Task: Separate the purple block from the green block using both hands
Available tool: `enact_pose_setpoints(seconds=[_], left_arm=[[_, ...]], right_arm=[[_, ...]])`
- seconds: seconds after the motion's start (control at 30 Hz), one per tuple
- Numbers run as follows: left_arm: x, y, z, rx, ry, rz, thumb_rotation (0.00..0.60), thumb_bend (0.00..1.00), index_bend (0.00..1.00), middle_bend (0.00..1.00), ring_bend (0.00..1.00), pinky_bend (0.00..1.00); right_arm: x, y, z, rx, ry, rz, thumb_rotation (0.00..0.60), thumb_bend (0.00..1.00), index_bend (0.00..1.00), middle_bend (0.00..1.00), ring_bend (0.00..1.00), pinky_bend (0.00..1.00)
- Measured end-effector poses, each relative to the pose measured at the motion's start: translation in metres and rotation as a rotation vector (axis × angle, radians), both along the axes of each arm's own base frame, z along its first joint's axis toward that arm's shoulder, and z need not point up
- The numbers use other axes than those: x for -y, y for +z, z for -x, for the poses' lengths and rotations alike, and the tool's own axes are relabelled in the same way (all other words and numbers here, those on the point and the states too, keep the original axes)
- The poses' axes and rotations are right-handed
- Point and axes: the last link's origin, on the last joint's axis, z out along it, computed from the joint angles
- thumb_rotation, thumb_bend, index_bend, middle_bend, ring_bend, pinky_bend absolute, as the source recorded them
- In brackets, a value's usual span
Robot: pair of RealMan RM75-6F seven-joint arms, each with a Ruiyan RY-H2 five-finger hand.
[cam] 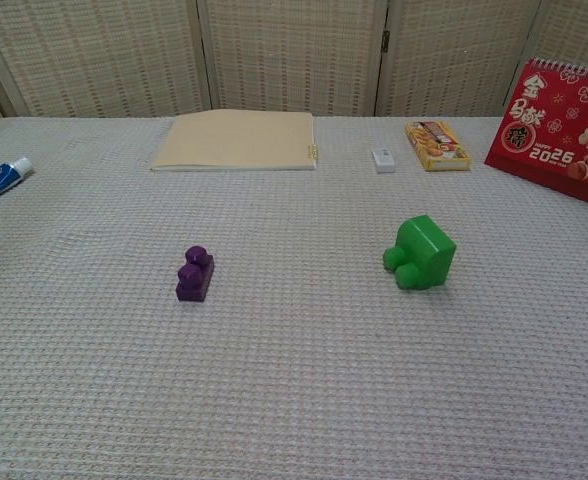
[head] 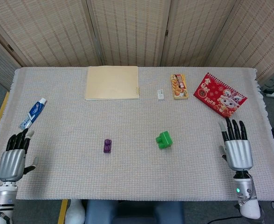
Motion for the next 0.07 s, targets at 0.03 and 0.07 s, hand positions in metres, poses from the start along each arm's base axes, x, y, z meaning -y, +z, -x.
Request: enact_pose_setpoints(seconds=[0.03, 0.07], left_arm=[[0.0014, 0.0033, 0.0074, -0.002, 0.009, -0.008, 0.6, 0.4, 0.0, 0.0, 0.0, 0.0], [0.0026, 0.008, 0.0167, -0.011, 0.023, -0.018, 0.6, 0.4, 0.0, 0.0, 0.0, 0.0]], right_arm=[[0.0017, 0.0004, 0.0028, 0.001, -0.011, 0.009, 0.6, 0.35, 0.0, 0.0, 0.0, 0.0], [0.0037, 0.0007, 0.0046, 0.008, -0.021, 0.017, 0.6, 0.35, 0.0, 0.0, 0.0, 0.0]])
